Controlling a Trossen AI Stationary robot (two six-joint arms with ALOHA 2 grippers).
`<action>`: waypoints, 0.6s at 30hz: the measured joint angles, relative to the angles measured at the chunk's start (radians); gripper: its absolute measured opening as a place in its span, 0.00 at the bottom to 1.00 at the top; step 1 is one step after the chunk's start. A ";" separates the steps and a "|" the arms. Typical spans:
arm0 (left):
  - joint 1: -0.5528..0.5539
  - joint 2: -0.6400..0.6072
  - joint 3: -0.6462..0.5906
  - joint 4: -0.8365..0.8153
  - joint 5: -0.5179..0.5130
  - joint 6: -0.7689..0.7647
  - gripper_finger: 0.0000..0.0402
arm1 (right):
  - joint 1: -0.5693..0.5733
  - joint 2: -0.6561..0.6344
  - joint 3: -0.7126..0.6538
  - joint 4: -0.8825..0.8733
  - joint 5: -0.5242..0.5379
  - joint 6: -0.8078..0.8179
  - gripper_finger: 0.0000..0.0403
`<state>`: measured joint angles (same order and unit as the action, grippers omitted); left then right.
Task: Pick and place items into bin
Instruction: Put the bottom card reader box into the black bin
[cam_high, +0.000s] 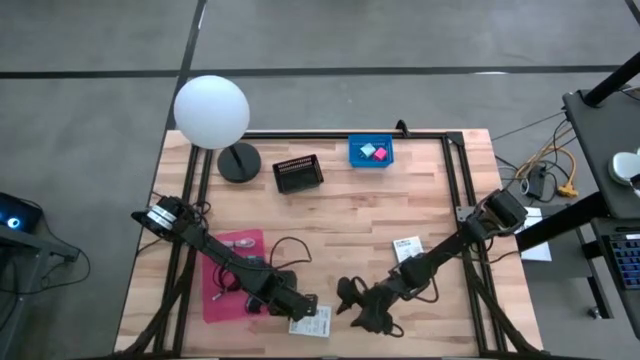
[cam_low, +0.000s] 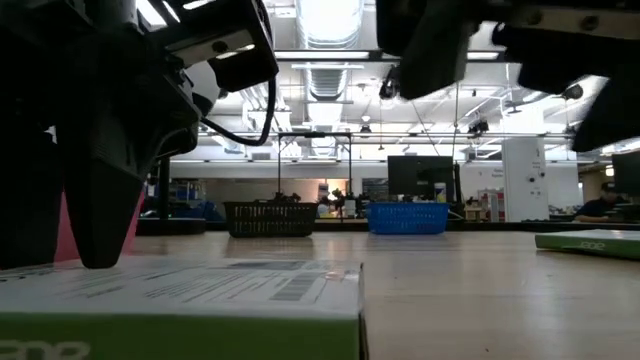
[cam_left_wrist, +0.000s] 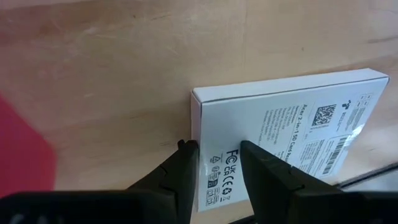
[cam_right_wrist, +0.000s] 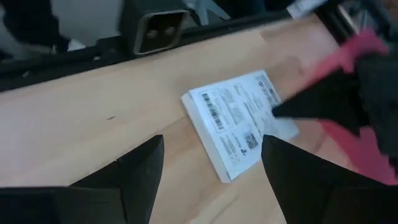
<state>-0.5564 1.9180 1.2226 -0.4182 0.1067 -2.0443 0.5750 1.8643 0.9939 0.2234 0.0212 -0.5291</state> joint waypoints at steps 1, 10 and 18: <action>0.000 -0.002 -0.001 0.008 0.002 0.009 0.27 | 0.004 0.002 0.000 0.001 0.000 -0.036 0.63; -0.001 -0.012 0.018 0.049 -0.010 0.020 0.27 | -0.002 0.006 0.000 -0.003 0.009 0.034 0.63; 0.007 -0.005 0.035 0.093 -0.048 0.064 0.27 | 0.000 0.006 0.000 -0.017 0.008 0.089 0.61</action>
<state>-0.5491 1.9132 1.2575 -0.3252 0.0588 -1.9799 0.5747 1.8702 0.9943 0.2060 0.0294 -0.4397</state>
